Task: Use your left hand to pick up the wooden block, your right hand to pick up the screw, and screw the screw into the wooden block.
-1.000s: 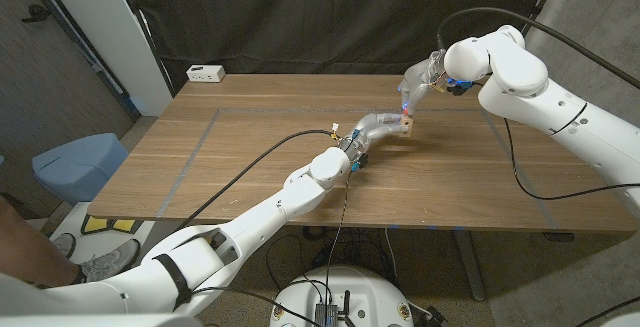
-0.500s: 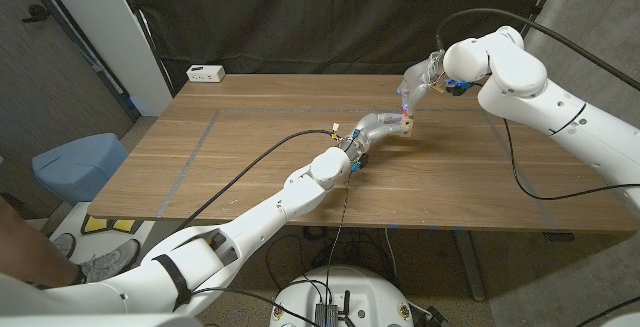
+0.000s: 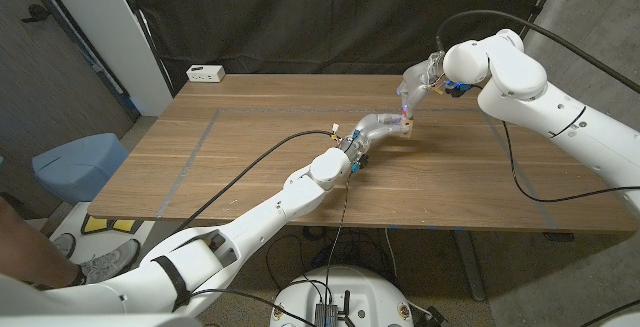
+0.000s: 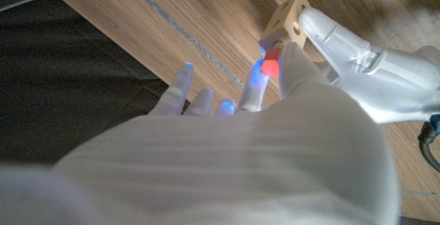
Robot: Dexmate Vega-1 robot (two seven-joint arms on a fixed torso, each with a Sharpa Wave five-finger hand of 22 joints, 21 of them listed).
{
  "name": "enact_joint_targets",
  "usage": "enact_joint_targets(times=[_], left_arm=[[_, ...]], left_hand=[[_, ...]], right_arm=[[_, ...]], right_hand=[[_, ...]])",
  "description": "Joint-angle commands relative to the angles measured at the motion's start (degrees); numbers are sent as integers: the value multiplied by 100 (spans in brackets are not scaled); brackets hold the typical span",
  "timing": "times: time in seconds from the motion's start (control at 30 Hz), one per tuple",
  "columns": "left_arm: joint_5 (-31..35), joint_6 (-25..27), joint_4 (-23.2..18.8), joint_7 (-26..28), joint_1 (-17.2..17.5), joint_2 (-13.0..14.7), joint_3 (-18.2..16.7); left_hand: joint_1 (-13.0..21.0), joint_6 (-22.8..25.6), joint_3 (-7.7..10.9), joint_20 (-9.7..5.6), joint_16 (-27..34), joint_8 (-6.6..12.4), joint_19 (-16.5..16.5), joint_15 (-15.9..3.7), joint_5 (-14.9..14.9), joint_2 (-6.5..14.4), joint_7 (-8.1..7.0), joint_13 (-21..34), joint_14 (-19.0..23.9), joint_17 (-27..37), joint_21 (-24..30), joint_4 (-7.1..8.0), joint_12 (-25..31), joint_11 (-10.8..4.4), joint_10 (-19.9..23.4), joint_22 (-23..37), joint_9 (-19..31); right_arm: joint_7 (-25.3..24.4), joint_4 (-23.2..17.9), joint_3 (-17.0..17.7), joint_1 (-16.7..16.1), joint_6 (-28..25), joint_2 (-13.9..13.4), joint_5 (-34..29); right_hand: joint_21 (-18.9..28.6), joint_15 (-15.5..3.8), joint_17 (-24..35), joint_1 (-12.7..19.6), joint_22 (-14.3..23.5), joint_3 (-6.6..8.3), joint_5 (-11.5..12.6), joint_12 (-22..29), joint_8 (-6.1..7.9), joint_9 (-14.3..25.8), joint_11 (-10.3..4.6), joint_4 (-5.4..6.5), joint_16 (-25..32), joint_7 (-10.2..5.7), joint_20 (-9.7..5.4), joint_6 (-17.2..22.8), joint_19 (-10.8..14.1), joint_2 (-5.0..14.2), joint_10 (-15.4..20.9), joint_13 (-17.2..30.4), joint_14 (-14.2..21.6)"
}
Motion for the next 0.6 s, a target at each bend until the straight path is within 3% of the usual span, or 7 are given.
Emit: enact_joint_targets(times=[0.03,0.6], left_arm=[[-2,11,-13,-8,7,10,1],[-9,23,34,-28,-18,1,4]], left_hand=[[-11,85,130,23,14,54,-24,-313,22,60,-1,113,33,14,28,89,36,-18,32,25,14],[-21,82,146,21,14,52,-19,-319,24,69,12,113,39,13,31,92,33,-20,25,25,14]], right_arm=[[-93,-62,30,-92,-114,-30,-40],[-240,-57,16,-185,-269,9,-223]], right_hand=[[34,-104,12,5,17,-3,-8,30,99,17,-12,58,38,43,-37,197,71,41,125,18,68],[32,-246,12,-246,18,-112,-15,57,282,-51,39,169,105,145,-124,689,190,128,503,10,291]])
